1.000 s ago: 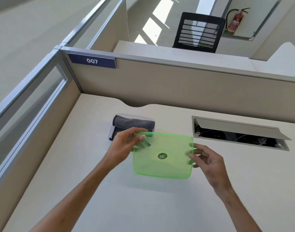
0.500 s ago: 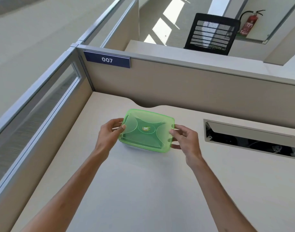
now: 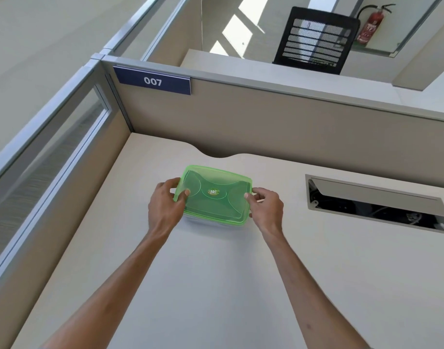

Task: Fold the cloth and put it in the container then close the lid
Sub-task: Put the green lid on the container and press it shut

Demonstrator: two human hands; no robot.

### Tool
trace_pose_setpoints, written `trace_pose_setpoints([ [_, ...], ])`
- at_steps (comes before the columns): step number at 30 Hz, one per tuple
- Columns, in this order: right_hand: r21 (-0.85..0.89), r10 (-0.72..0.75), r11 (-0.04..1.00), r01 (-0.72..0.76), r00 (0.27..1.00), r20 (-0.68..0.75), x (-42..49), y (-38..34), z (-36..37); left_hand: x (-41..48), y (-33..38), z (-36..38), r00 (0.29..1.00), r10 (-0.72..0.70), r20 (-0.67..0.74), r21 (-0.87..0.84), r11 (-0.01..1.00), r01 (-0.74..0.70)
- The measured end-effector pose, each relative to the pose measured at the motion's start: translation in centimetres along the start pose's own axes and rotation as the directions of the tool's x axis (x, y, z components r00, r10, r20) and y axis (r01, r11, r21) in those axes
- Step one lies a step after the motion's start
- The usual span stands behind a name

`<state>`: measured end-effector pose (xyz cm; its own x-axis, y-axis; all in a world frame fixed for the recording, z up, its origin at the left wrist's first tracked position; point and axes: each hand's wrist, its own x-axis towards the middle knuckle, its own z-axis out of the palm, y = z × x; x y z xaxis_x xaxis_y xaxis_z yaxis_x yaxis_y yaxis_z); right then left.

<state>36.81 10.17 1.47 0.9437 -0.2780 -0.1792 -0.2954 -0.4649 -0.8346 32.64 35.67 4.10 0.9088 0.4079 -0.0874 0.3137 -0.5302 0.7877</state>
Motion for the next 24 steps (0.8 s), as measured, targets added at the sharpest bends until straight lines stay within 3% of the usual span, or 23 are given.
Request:
trace_pose_setpoints([
  [4, 0.015, 0.017, 1.0, -0.017, 1.0, -0.005, 0.0, 0.0, 0.0, -0.1, -0.4, 0.1, 1.0, -0.023, 0.018, -0.072, 0.997, 0.025],
  [8, 0.014, 0.023, 1.0, -0.023, 1.0, -0.002, 0.1, 0.0, 0.1, 0.3, -1.3, 0.0, 0.973, -0.192, 0.126, -0.295, 0.929, 0.222],
  [13, -0.061, -0.007, 0.998, 0.008, 1.0, 0.004, 0.1, -0.3, -0.1, 1.1, -2.8, -0.3, 0.95, -0.212, 0.229, -0.402, 0.869, 0.29],
  [16, -0.092, -0.016, 0.996, 0.018, 1.0, 0.016, -0.1, -0.6, -0.4, 1.3, -3.6, -0.5, 0.933, -0.204, 0.296, -0.43, 0.844, 0.321],
  [24, -0.005, 0.118, 0.993, -0.118, 0.992, 0.036, 0.9, 0.0, -0.5, 2.5, -3.4, -0.9, 0.929, -0.223, 0.294, -0.374, 0.868, 0.327],
])
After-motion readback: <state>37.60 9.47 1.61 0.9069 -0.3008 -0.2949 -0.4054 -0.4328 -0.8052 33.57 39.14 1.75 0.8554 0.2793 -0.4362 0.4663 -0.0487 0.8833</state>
